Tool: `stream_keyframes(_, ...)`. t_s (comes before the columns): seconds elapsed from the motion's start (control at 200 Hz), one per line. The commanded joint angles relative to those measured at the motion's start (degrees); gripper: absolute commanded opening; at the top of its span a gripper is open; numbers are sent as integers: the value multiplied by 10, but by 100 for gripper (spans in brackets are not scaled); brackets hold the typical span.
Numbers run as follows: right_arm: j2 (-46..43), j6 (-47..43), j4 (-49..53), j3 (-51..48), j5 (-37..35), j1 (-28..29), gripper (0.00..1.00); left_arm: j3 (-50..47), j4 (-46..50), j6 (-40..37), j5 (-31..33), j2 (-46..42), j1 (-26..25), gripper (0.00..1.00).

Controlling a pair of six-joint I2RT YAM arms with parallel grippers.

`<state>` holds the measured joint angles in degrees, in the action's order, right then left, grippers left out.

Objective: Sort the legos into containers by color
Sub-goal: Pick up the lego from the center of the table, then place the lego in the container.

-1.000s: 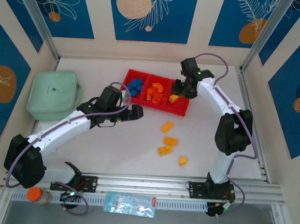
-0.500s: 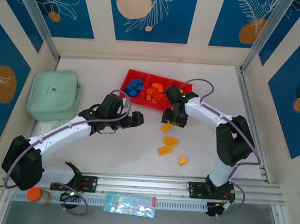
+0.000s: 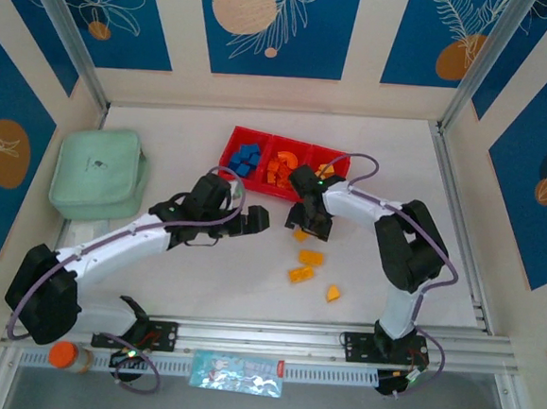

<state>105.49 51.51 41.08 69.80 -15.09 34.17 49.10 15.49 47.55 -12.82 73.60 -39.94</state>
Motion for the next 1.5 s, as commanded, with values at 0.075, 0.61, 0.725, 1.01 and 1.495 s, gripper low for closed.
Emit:
stream_keyframes(0.075, 22, 20, 4, 26, -17, 3, 73, 1, -15, 4, -2, 17, -8, 99)
stream_keyframes(0.61, 7, -6, -8, -9, -1, 0, 44, 14, -15, -1, -6, 38, -8, 99)
stream_keyframes(0.725, 0, -12, -12, -12, 3, -4, 39, 16, -13, -2, -7, 40, -8, 99)
stream_keyframes(1.01, -42, -40, -4, 1, -1, -18, 31, 23, -5, -4, -5, 34, -8, 99)
stream_keyframes(1.495, -16, -166, 74, 152, -51, -105, 31, 86, 6, -21, -16, 70, -13, 99)
